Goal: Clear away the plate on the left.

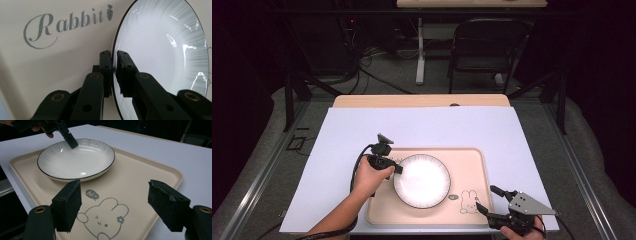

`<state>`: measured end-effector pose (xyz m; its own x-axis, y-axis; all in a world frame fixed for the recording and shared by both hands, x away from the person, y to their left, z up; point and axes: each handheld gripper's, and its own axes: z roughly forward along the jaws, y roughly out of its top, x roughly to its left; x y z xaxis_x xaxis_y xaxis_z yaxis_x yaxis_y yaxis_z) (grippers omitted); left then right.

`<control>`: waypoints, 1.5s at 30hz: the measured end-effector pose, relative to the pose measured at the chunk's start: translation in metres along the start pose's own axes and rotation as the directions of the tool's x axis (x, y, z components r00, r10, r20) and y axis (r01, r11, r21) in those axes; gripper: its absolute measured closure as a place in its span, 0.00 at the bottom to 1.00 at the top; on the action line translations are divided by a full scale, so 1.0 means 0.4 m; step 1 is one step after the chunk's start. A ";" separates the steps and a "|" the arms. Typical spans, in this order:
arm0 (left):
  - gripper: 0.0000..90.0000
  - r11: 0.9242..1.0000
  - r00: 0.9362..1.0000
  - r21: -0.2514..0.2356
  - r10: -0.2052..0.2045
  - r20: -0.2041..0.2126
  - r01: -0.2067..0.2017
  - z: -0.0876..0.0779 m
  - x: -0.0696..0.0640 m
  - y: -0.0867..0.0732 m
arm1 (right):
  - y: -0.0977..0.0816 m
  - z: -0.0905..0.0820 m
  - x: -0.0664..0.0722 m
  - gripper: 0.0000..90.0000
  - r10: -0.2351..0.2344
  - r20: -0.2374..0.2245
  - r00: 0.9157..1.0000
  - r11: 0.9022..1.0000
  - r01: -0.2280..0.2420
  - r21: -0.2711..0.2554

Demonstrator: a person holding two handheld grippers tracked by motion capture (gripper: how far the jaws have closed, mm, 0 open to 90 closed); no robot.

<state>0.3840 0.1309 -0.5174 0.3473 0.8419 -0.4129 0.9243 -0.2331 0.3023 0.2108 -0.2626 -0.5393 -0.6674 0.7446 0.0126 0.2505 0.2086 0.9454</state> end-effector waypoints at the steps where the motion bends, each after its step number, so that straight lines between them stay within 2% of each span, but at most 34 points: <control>1: 0.92 1.000 1.000 0.000 0.000 0.000 0.000 0.000 0.000 0.000 | 0.000 0.000 0.000 0.29 -0.002 0.002 1.000 1.000 0.002 -0.003; 11: 0.91 1.000 1.000 -0.001 -0.023 0.009 0.023 0.016 0.020 -0.012 | 0.000 0.000 0.001 0.29 0.000 0.001 1.000 1.000 0.000 0.000; 16: 0.91 1.000 1.000 0.000 -0.018 0.005 0.018 0.015 0.019 -0.012 | 0.000 0.000 0.002 0.29 -0.001 0.001 1.000 1.000 0.001 -0.002; 20: 0.90 1.000 1.000 -0.006 0.006 -0.008 -0.006 0.016 0.015 -0.014 | 0.001 0.000 0.001 0.29 -0.002 0.002 1.000 1.000 0.002 -0.003; 22: 0.86 1.000 1.000 -0.010 0.024 -0.006 -0.024 0.014 0.012 -0.017 | 0.001 0.000 0.001 0.29 -0.002 0.001 1.000 1.000 0.002 -0.002; 24: 0.81 1.000 1.000 -0.020 0.020 -0.003 -0.020 0.013 0.009 -0.018 | 0.000 0.000 0.002 0.29 -0.001 0.001 1.000 1.000 0.001 -0.002; 25: 0.79 0.999 0.999 -0.019 0.044 -0.013 -0.044 0.006 0.006 -0.019 | 0.000 0.000 0.002 0.29 -0.001 0.001 1.000 1.000 0.001 -0.003; 28: 0.76 0.997 0.997 -0.028 0.069 -0.028 -0.070 -0.003 -0.003 -0.022 | 0.001 0.000 0.001 0.29 -0.002 0.001 1.000 1.000 0.002 -0.002; 30: 0.72 0.997 0.997 -0.031 0.071 -0.031 -0.072 -0.007 -0.007 -0.023 | 0.001 0.000 0.001 0.29 -0.001 0.001 1.000 1.000 0.001 -0.002; 33: 0.67 0.994 0.994 -0.044 0.097 -0.054 -0.100 -0.017 -0.014 -0.030 | 0.001 0.000 0.003 0.29 -0.003 0.003 1.000 1.000 0.003 -0.003; 36: 0.64 0.989 0.988 -0.054 0.132 -0.081 -0.136 -0.026 -0.015 -0.039 | 0.001 0.000 0.002 0.29 -0.003 0.003 1.000 1.000 0.003 -0.003; 40: 0.61 0.988 0.988 -0.068 0.137 -0.072 -0.142 -0.035 -0.013 -0.050 | 0.001 -0.001 0.002 0.29 -0.004 0.003 1.000 1.000 0.004 -0.003; 41: 0.59 0.985 0.986 -0.086 0.144 -0.079 -0.151 -0.042 -0.011 -0.060 | 0.001 -0.001 0.002 0.29 -0.004 0.003 1.000 1.000 0.004 -0.003; 45: 0.57 0.983 0.986 -0.106 0.143 -0.083 -0.151 -0.056 -0.002 -0.078 | 0.001 -0.001 0.002 0.29 -0.004 0.003 1.000 1.000 0.005 -0.004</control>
<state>0.3514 0.1483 -0.5072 0.4611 0.8377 -0.2925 0.8391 -0.3044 0.4508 0.2101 -0.2620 -0.5388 -0.6665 0.7455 0.0074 0.2449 0.2096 0.9466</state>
